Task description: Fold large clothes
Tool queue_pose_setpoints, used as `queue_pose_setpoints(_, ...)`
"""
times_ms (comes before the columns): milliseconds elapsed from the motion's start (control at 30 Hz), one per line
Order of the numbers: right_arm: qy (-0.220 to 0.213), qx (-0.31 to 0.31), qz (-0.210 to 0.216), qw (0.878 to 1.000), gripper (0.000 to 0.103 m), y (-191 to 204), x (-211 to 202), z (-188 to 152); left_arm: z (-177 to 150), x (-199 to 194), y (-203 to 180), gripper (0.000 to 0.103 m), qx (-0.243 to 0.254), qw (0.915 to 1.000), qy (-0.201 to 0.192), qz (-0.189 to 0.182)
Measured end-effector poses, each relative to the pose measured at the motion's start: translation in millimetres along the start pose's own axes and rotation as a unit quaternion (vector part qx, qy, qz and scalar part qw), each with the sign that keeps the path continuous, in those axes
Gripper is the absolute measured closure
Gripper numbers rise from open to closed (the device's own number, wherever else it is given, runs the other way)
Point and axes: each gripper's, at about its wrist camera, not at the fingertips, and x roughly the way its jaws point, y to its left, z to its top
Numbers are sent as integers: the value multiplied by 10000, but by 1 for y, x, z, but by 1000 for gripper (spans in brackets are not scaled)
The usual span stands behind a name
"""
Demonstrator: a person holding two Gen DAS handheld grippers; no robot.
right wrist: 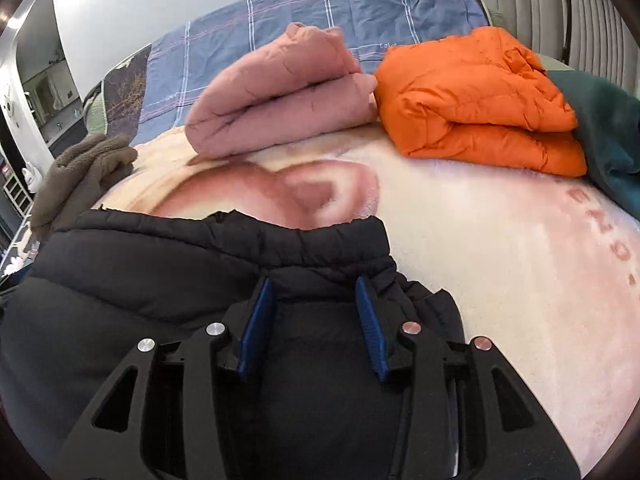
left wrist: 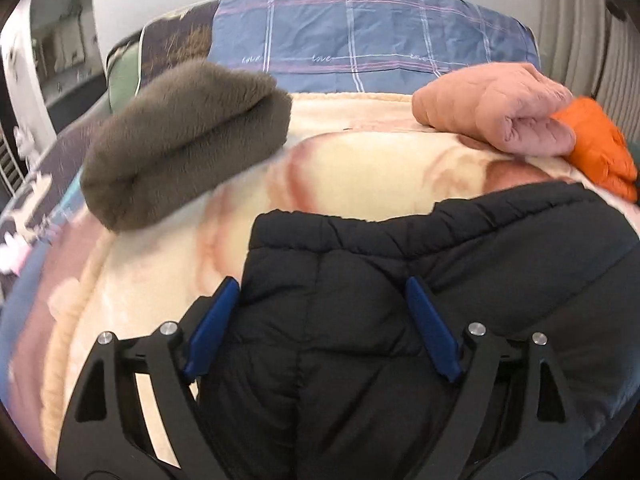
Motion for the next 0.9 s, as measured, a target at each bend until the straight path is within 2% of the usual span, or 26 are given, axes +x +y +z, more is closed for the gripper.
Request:
queue_pose_setpoints(133,-66,-219,-235,9995,58,7,2,-2,-6,7,-2,15,-90,9999,76,-104)
queue_pose_setpoints(333,-8,-192,-182,9996,57,6,10,-2,-11,13,-3,15,-81,9999,101,-82)
queue_pose_setpoints(467,96,-17,-25,9999,57,2,23,-2,-12,17,3,13,-335,9989,164,-300)
queue_pose_setpoints(667,104,-157,-149,9997,55,7,20,-1,-12,14,0,13,-247,9996,92,-109)
queue_pose_setpoints(700,115,-198,-175,9996,55,8,18,0,-11,10,-2,15,-208,9998,71,9)
queue_pose_setpoints(767,155,-307,-270,9990,54,10,14,2,-9,-1,-5,25,-106,9998,12,177)
queue_pose_setpoints(833,160,-486,-542,9972,48,18,5,7,-6,-16,-8,43,-149,9998,-4,147)
queue_pose_setpoints(900,48,-470,-619,9970,44,28,-11,12,0,-41,-15,49,-196,9996,-191,-69)
